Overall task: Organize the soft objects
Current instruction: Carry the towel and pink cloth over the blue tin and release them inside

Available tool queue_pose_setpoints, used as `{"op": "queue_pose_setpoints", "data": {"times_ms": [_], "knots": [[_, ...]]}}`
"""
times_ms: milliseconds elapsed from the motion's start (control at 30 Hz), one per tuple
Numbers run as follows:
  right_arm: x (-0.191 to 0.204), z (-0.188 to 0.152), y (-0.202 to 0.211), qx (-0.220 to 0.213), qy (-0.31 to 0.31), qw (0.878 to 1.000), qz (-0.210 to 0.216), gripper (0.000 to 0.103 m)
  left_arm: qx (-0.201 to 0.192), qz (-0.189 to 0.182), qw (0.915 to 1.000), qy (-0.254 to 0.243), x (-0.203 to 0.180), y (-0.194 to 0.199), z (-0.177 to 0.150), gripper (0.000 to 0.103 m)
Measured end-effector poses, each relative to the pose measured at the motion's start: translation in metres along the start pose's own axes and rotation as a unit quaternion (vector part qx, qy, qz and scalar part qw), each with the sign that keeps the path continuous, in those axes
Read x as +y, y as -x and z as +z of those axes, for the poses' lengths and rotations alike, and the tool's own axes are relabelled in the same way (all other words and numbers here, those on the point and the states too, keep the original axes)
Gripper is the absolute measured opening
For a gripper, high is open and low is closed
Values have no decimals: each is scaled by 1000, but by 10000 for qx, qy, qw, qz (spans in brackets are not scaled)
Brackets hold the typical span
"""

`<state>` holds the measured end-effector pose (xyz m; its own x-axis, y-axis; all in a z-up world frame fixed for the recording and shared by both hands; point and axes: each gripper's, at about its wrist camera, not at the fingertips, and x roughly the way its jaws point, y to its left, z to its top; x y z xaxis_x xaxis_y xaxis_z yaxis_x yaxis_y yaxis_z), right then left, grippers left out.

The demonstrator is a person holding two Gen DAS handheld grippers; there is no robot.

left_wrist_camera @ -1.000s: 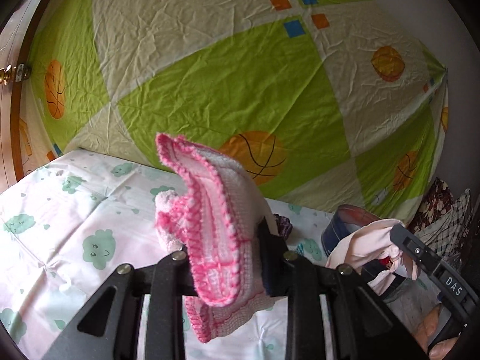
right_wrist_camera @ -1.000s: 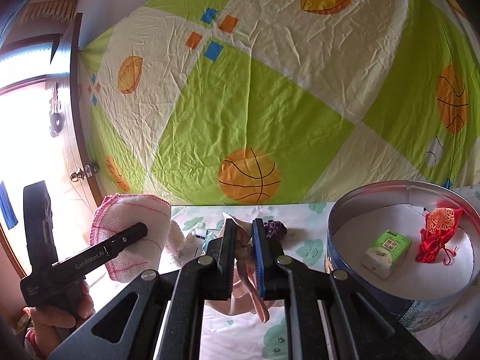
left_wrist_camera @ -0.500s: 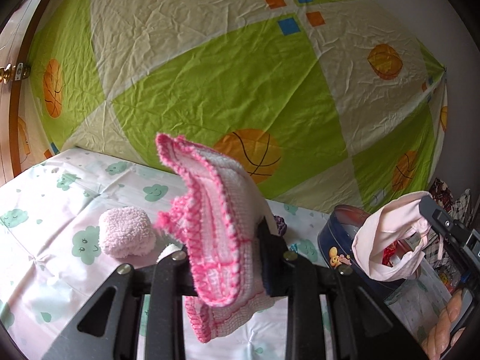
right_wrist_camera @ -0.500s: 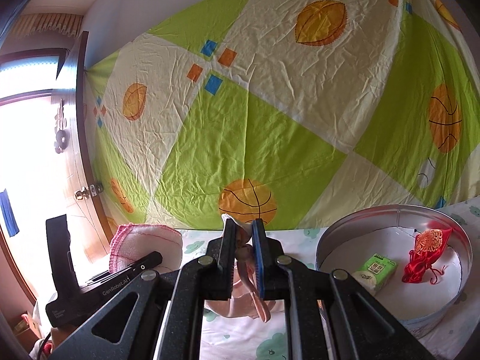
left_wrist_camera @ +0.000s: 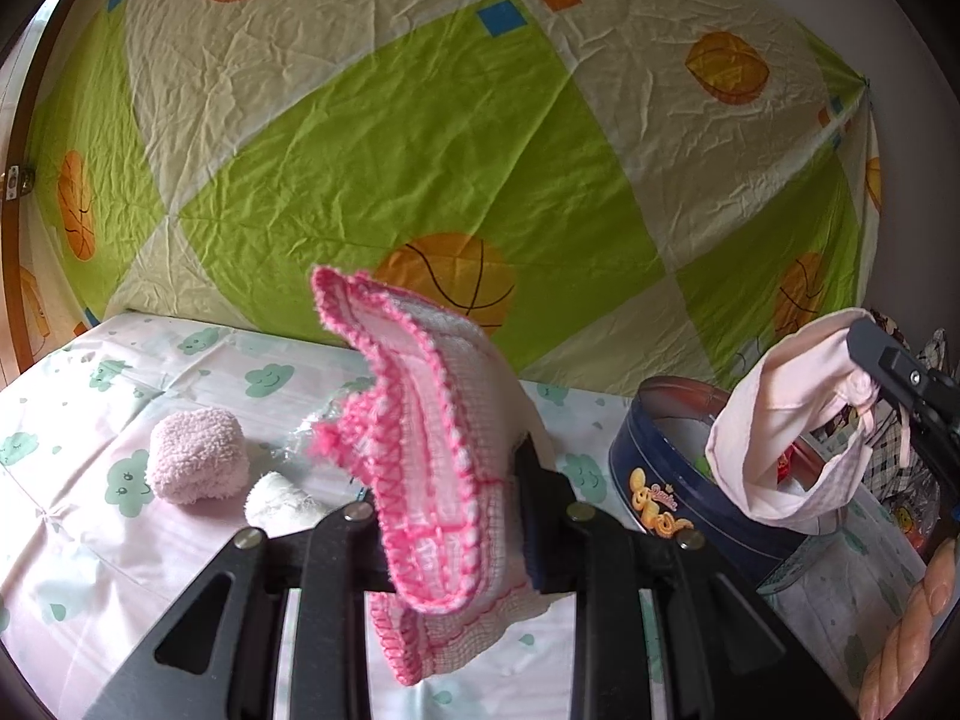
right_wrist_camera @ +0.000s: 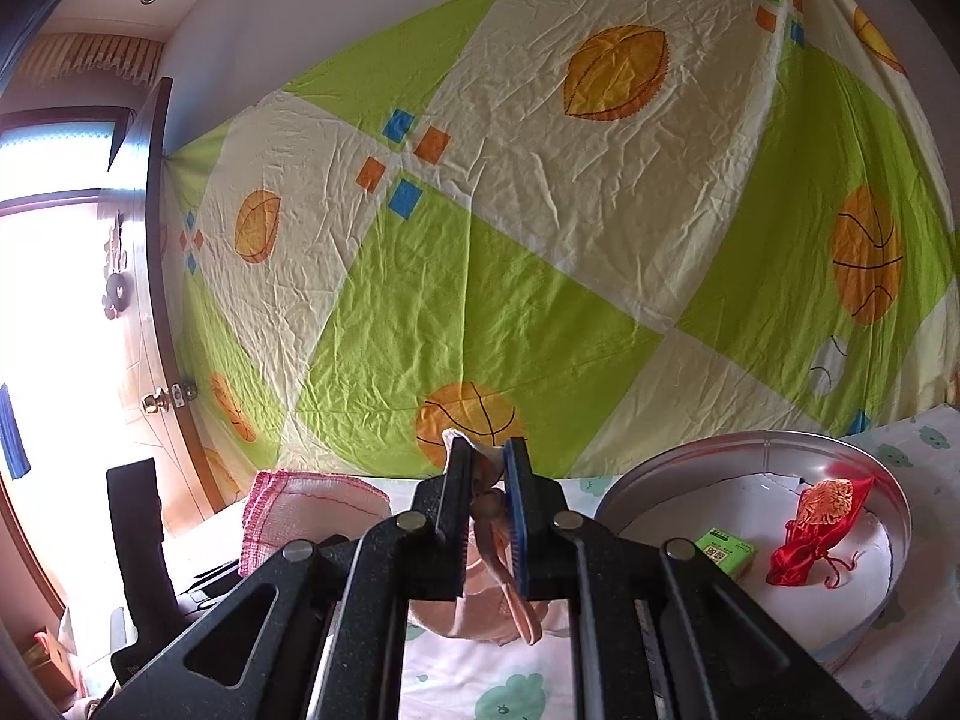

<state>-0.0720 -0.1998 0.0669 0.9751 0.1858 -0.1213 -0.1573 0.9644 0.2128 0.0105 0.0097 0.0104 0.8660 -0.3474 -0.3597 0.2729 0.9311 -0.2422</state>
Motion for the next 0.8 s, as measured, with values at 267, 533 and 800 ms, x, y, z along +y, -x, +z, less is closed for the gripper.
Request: {"op": "queue_pose_setpoints", "data": {"times_ms": [267,533,800], "knots": [[-32,11,13,-178,-103,9994,-279,12,-139,-176,9996,-151,-30,1,6,25],[-62,23,24,-342,-242,9978,-513,12,-148,-379,9985,-367,-63,-8,12,25],[-91,31,31,-484,-208,9944,-911,12,-205,-635,9957,-640,-103,-19,18,25]]}}
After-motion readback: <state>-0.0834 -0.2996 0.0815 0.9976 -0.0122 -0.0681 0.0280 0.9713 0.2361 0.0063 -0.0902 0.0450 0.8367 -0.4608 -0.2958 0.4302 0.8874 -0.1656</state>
